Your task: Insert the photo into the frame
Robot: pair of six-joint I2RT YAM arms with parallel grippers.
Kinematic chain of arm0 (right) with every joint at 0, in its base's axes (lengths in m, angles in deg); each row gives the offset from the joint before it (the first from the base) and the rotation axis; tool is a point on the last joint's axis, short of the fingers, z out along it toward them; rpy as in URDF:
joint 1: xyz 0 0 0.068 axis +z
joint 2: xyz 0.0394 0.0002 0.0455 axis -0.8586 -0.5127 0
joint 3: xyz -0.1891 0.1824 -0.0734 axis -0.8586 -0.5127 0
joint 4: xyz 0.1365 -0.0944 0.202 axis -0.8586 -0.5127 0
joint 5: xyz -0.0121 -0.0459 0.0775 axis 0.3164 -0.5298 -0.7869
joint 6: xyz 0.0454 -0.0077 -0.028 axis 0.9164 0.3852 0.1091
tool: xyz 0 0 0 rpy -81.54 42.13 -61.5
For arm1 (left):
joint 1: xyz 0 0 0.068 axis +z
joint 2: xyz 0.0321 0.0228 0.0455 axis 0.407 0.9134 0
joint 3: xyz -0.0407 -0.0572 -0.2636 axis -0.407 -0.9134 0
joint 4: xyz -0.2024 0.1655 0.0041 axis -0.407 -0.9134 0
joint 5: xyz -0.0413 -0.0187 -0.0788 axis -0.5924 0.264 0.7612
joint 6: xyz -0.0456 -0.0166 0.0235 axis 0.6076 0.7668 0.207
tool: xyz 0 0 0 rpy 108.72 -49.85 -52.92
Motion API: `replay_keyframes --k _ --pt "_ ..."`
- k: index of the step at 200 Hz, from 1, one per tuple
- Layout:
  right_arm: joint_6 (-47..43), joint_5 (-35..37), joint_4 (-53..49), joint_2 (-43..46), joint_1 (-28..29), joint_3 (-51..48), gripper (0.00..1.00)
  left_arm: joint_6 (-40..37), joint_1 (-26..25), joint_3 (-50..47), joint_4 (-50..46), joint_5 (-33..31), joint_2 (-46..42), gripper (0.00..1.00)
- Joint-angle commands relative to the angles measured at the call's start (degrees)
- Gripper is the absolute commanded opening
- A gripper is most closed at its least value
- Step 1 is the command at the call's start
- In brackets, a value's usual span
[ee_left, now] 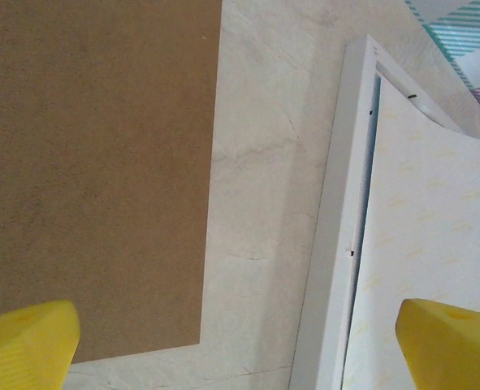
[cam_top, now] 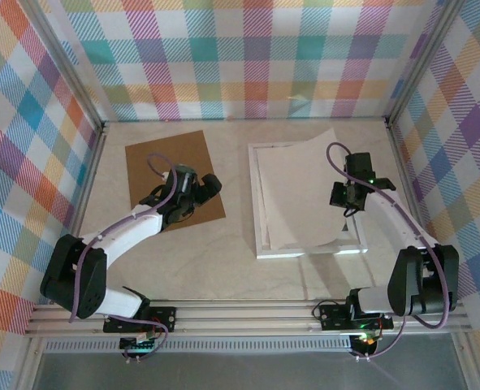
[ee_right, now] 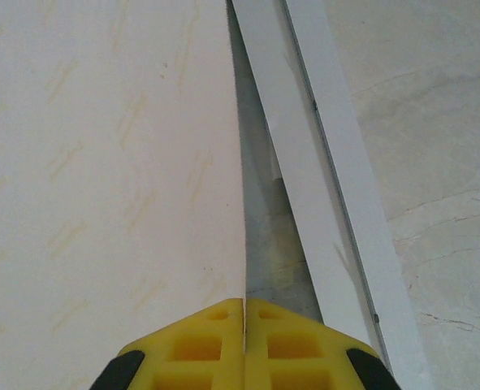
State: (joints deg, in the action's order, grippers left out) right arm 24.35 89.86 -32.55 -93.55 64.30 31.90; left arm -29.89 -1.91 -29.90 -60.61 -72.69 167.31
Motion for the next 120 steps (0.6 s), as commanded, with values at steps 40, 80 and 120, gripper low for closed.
replay_keyframes --k 40,80,120 --pt "0.7 -4.8 4.5 0.3 -0.4 -1.7 0.00 -0.6 0.6 0.1 -2.4 -0.1 -1.6 1.00" --pt "5.2 -10.4 5.2 1.3 -0.3 -2.4 0.00 -0.5 0.5 -0.2 -2.4 0.0 -1.7 1.00" --pt "6.1 -10.9 4.9 2.7 -0.3 -2.8 0.00 -0.7 0.5 -0.1 -2.3 0.4 -1.5 1.00"
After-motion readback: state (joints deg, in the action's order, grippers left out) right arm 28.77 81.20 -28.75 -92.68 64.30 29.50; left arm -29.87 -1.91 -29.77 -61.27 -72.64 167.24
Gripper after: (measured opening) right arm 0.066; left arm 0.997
